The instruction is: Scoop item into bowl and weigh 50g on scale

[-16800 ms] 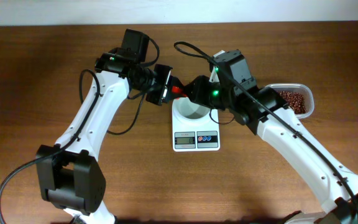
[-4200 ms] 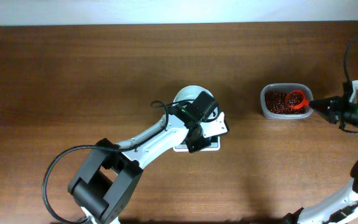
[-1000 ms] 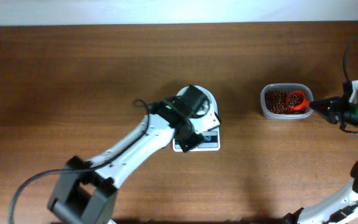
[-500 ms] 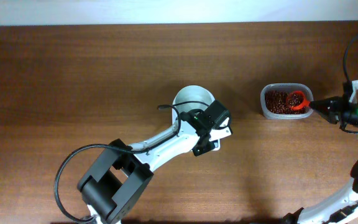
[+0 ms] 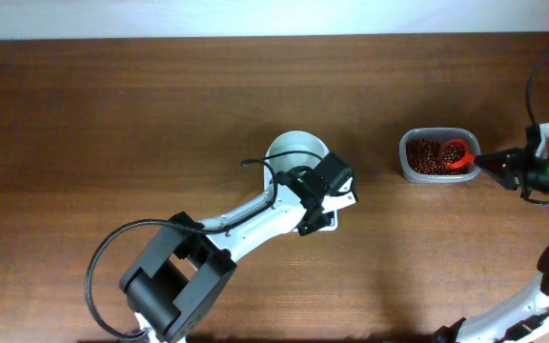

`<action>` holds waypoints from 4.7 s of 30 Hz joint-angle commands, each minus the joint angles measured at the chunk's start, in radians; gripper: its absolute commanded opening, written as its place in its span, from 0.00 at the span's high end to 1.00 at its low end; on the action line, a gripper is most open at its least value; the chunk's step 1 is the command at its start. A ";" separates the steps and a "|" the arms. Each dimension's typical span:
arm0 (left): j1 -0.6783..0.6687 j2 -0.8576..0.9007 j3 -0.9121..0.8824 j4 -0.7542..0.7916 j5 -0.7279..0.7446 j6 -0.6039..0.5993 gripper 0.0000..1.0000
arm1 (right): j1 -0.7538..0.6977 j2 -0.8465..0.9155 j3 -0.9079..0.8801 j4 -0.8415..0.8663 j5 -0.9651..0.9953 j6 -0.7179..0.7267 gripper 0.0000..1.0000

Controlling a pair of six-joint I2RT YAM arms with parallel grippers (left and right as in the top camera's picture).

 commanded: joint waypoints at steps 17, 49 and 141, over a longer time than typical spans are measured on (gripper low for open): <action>-0.094 0.114 -0.011 -0.173 -0.005 0.098 1.00 | -0.006 0.005 -0.003 -0.002 -0.022 -0.003 0.96; 0.222 -0.291 -0.193 -0.015 0.224 -0.084 1.00 | -0.006 0.005 -0.003 -0.005 -0.021 -0.003 0.96; 0.197 -0.356 0.054 -0.215 0.222 0.045 1.00 | -0.007 0.005 -0.003 -0.015 -0.014 -0.003 0.96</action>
